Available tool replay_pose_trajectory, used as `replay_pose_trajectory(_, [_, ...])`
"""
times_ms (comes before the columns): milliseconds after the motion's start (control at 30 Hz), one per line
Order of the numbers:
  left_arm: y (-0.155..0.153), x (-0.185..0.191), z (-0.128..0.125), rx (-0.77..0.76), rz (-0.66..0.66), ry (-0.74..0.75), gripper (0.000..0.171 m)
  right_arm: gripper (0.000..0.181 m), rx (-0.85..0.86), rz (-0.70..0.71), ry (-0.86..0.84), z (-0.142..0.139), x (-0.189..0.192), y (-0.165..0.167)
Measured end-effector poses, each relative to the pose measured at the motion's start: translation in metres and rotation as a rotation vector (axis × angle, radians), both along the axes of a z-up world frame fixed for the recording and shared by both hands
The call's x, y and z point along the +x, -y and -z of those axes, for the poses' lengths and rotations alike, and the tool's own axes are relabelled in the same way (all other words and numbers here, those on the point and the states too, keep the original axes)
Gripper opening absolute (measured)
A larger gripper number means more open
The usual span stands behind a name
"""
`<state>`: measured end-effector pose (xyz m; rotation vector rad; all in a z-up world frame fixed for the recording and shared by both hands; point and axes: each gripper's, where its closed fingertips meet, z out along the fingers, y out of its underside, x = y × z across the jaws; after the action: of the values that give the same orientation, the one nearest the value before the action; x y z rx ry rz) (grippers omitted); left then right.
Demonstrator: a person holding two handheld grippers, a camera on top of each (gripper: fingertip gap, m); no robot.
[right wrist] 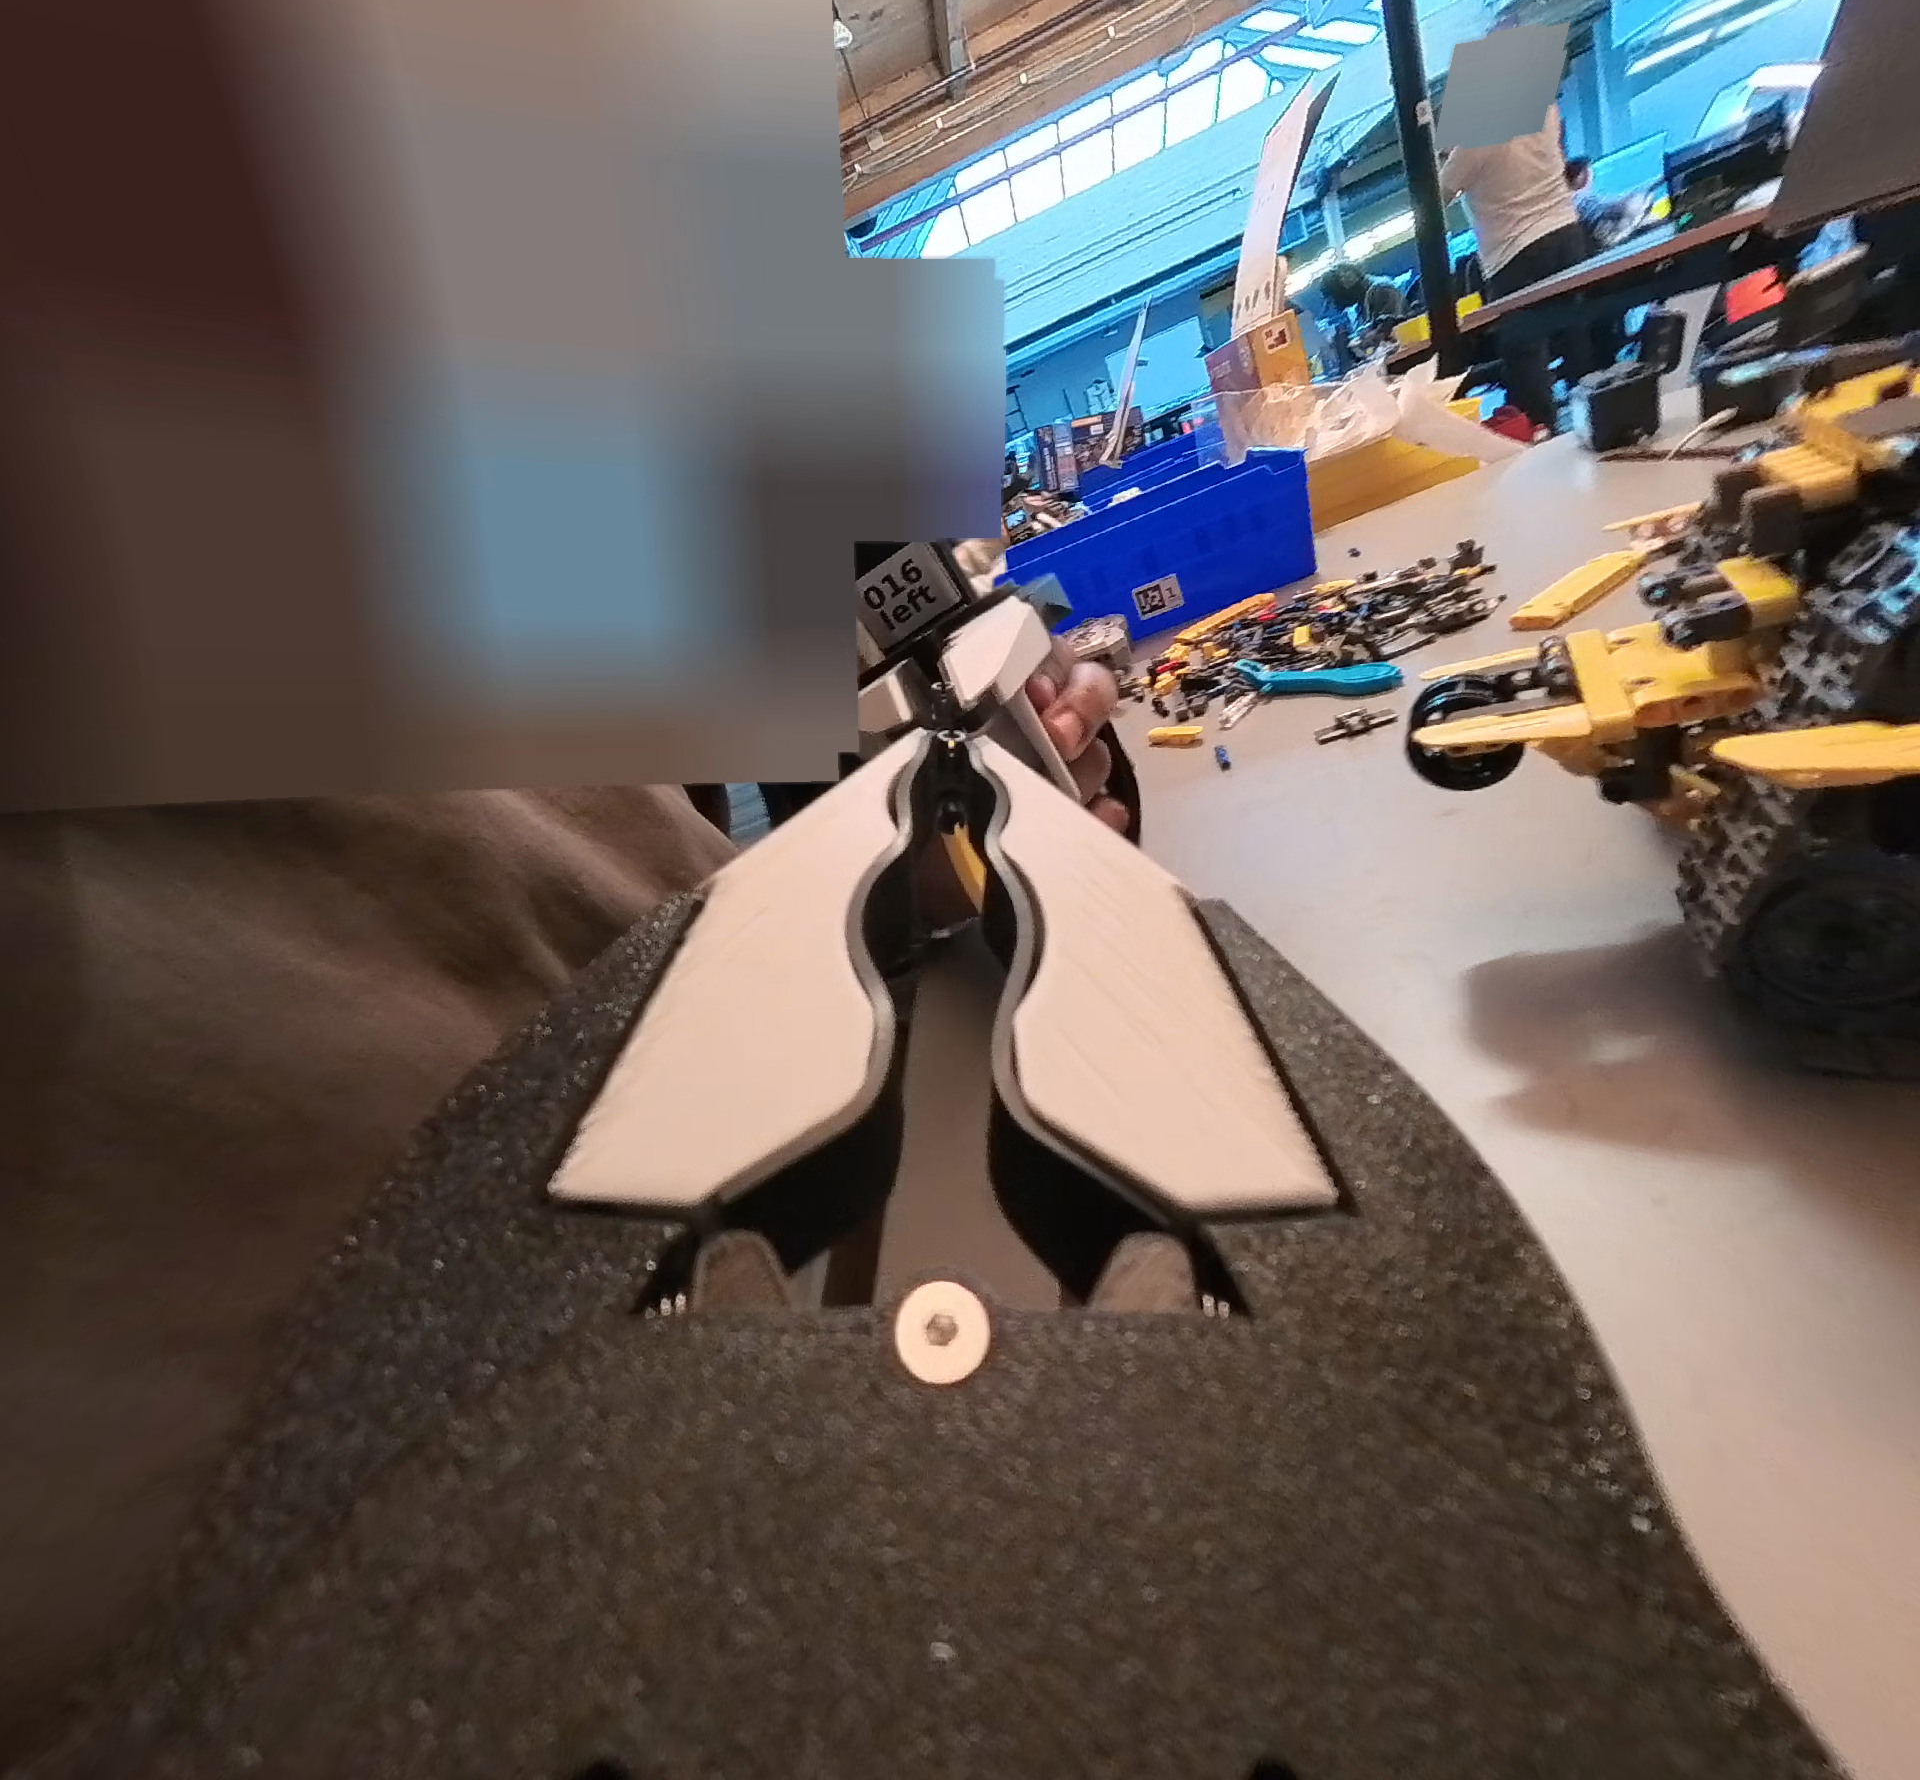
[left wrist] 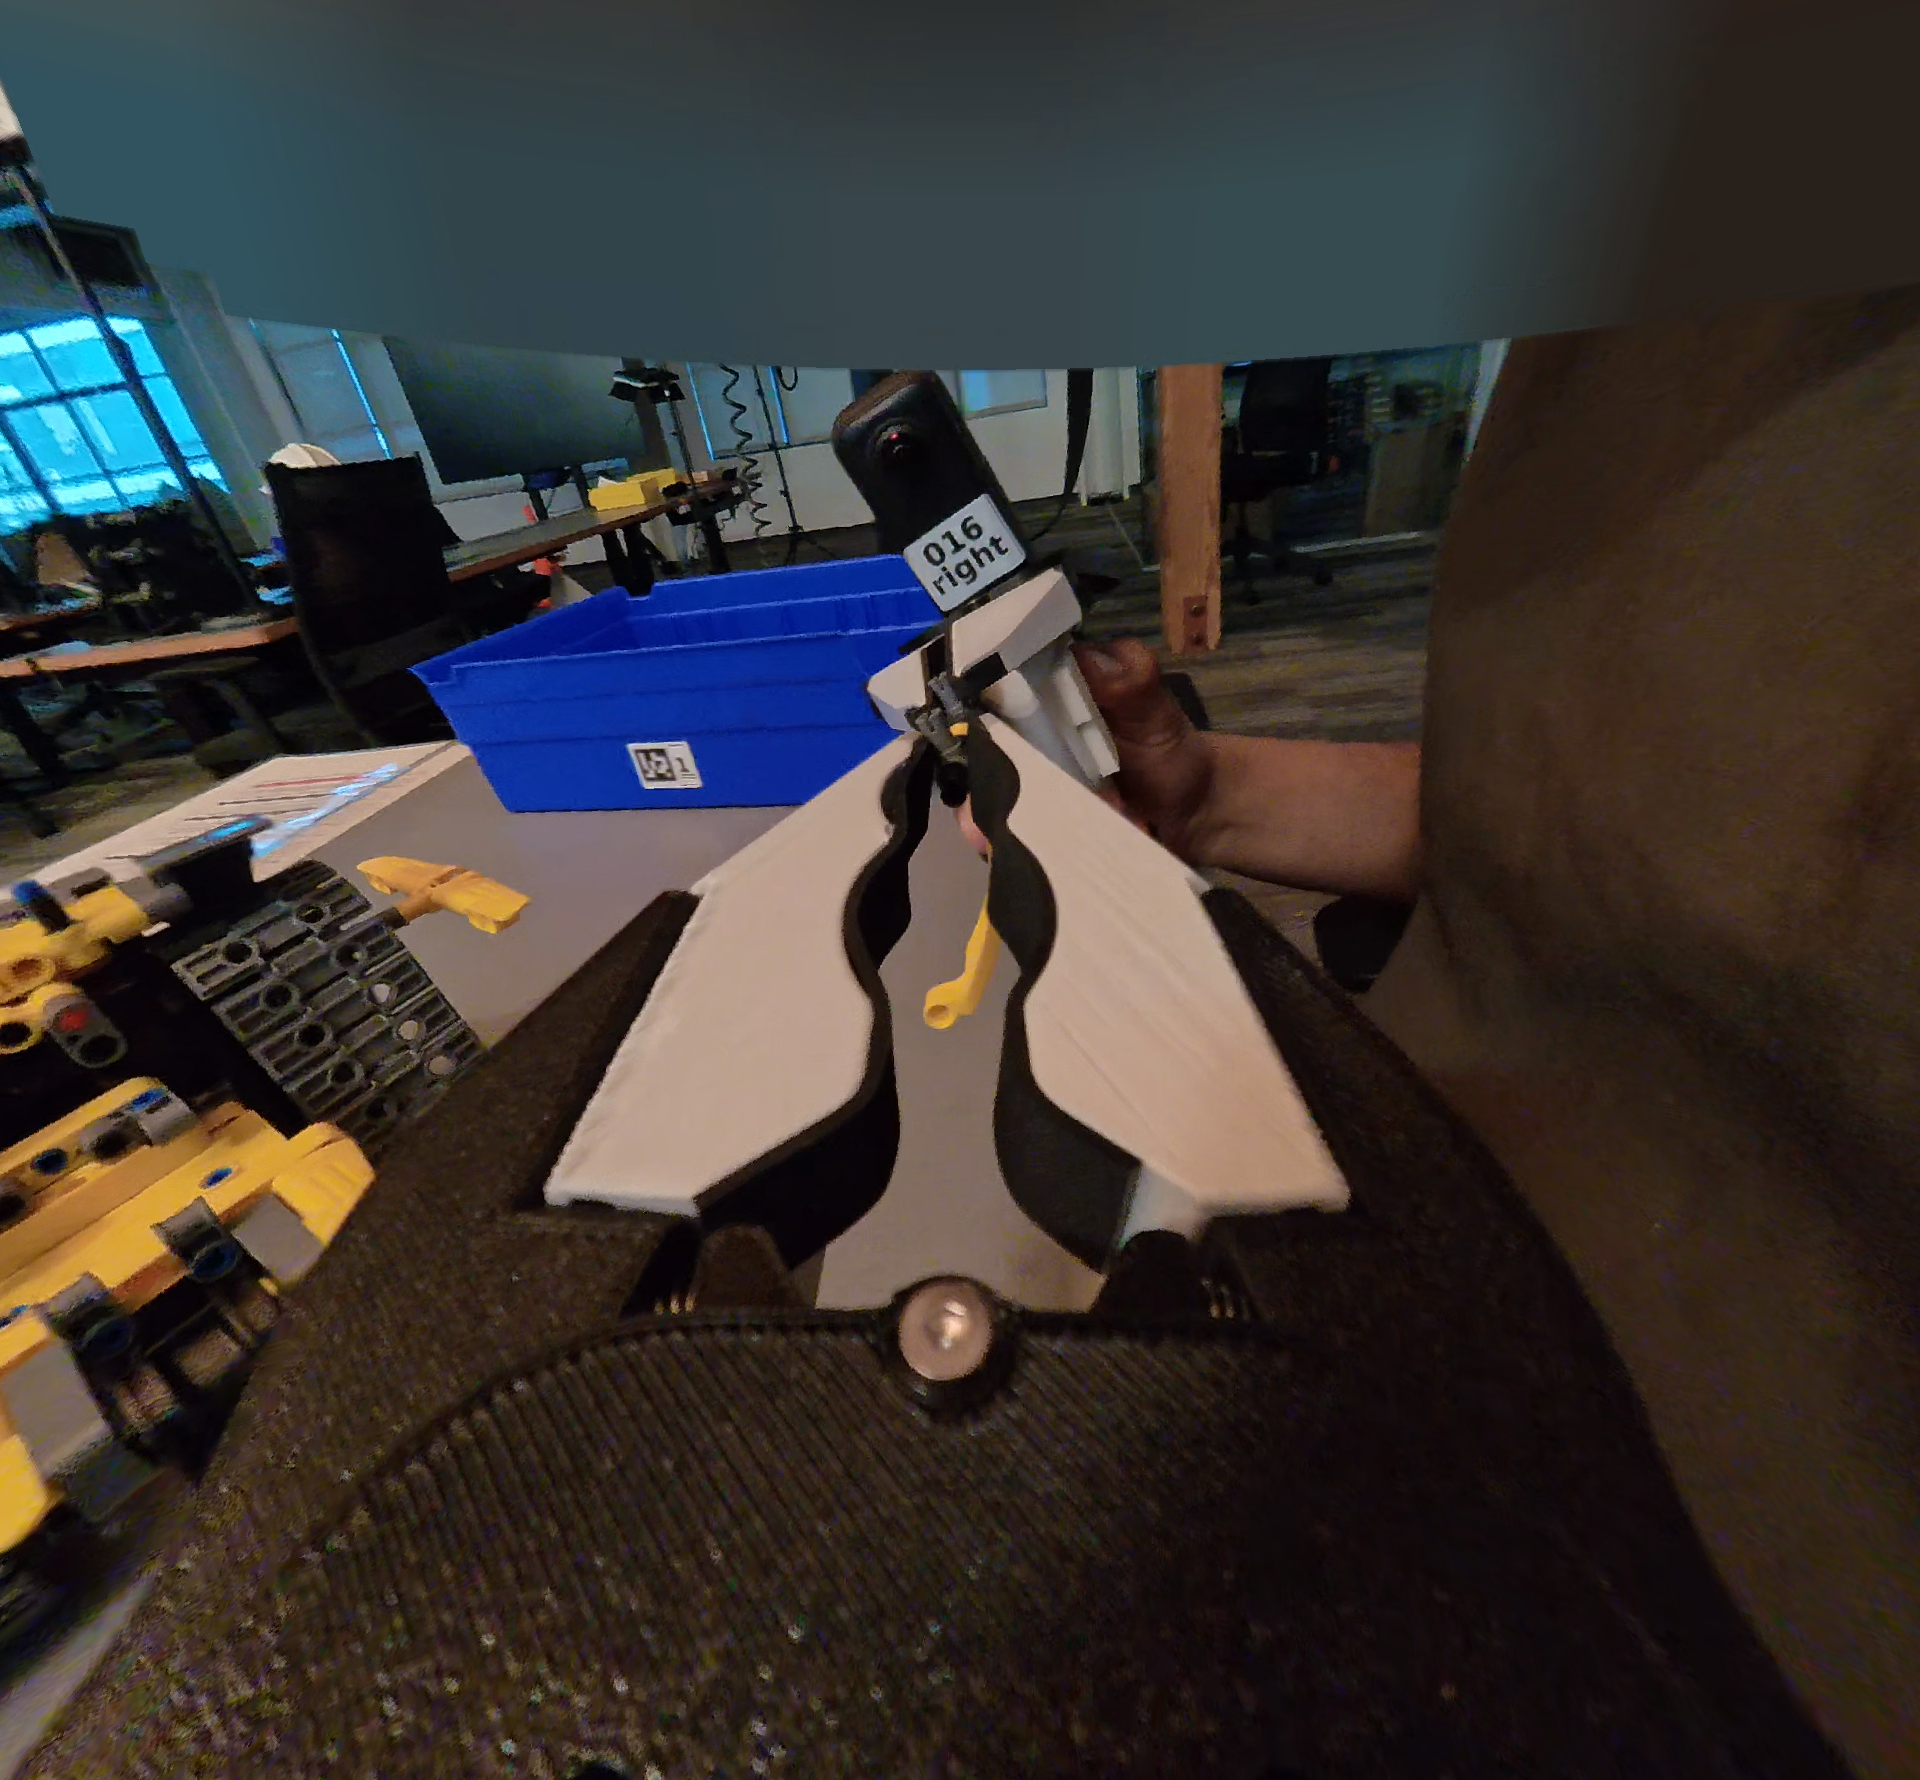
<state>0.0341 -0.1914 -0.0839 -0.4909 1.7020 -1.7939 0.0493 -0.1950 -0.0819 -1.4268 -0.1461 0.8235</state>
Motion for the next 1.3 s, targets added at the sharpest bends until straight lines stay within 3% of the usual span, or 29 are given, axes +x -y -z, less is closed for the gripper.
replay_pose_trajectory(167, [-0.002,-0.001,-0.001,-0.060,0.048,-0.054,0.004,0.003,0.019,0.025,0.048,0.001,-0.001,-0.001])
replay_pose_trajectory(333, [-0.003,0.002,0.001,-0.065,0.041,-0.070,0.010,0.003,0.063,0.064,0.117,0.000,-0.001,0.000])
replay_pose_trajectory(600, [-0.001,0.000,0.004,-0.048,0.056,-0.074,0.005,0.004,0.173,0.155,0.285,-0.003,-0.002,0.003])
replay_pose_trajectory(733, [-0.002,0.000,0.003,-0.052,0.061,-0.079,0.005,0.007,0.183,0.159,0.275,-0.004,-0.002,0.003])
replay_pose_trajectory(800, [-0.005,0.000,0.000,-0.073,0.052,-0.074,0.005,0.024,0.181,0.158,0.235,-0.007,0.001,0.002])
replay_pose_trajectory(900, [-0.012,0.000,-0.005,-0.133,0.061,-0.086,0.005,0.033,0.182,0.176,0.204,-0.010,0.007,0.003])
replay_pose_trajectory(1067, [-0.017,0.000,-0.009,-0.194,0.080,-0.106,0.005,0.029,0.209,0.234,0.244,-0.011,0.011,0.002])
replay_pose_trajectory(1300, [-0.011,0.001,-0.003,-0.149,0.083,-0.121,0.005,0.022,0.155,0.158,0.237,-0.003,0.001,-0.001])
